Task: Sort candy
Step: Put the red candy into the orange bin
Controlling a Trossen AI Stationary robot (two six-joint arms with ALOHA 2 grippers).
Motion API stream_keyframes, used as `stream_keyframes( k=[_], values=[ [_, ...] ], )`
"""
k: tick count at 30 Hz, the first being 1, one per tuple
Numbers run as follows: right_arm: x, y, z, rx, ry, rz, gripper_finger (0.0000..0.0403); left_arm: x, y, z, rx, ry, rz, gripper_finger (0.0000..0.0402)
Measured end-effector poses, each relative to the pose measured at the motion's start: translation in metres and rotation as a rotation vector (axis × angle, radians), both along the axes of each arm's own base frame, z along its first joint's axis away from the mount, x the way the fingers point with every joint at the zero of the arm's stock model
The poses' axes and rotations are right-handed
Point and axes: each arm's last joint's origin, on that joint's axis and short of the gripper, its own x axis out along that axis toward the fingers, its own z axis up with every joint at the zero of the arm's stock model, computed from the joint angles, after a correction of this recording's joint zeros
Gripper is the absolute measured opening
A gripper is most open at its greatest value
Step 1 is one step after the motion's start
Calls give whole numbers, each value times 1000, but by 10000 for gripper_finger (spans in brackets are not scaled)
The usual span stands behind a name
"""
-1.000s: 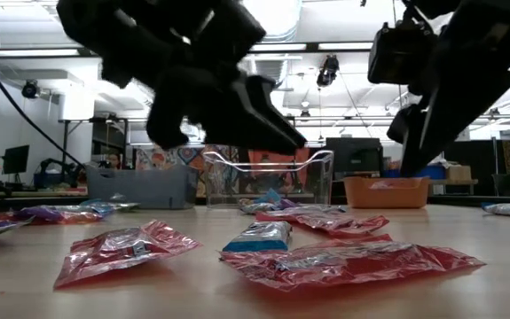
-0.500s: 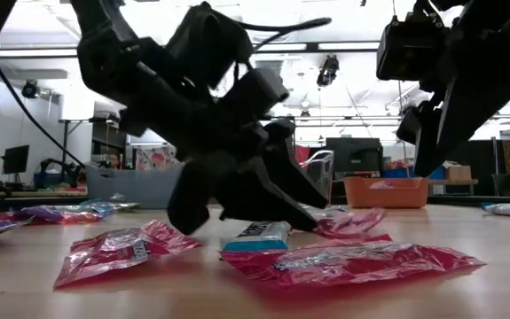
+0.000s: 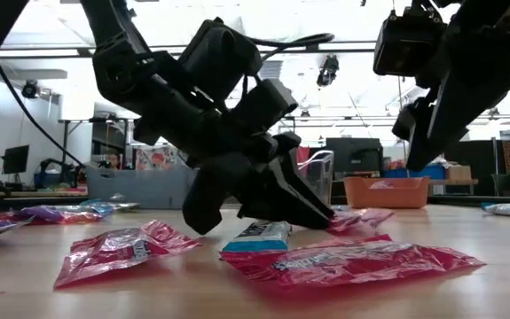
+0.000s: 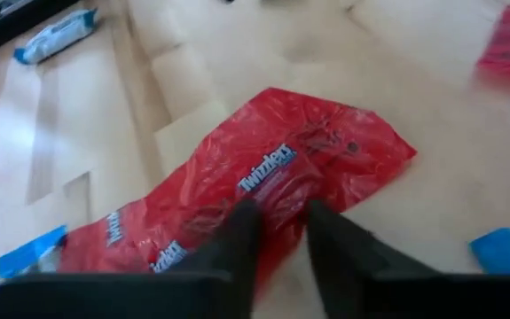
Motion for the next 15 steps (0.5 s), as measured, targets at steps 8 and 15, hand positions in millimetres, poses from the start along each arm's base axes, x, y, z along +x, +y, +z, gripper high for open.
stream_keyframes(
  k=[8,15],
  values=[
    [1,4,-14,-331,-45,35,219,1,18,-1,-178,23,-8,3],
    [5,12,-30,-572,-79,81,219,2,25,-1,-205,30,-1,0]
  ],
)
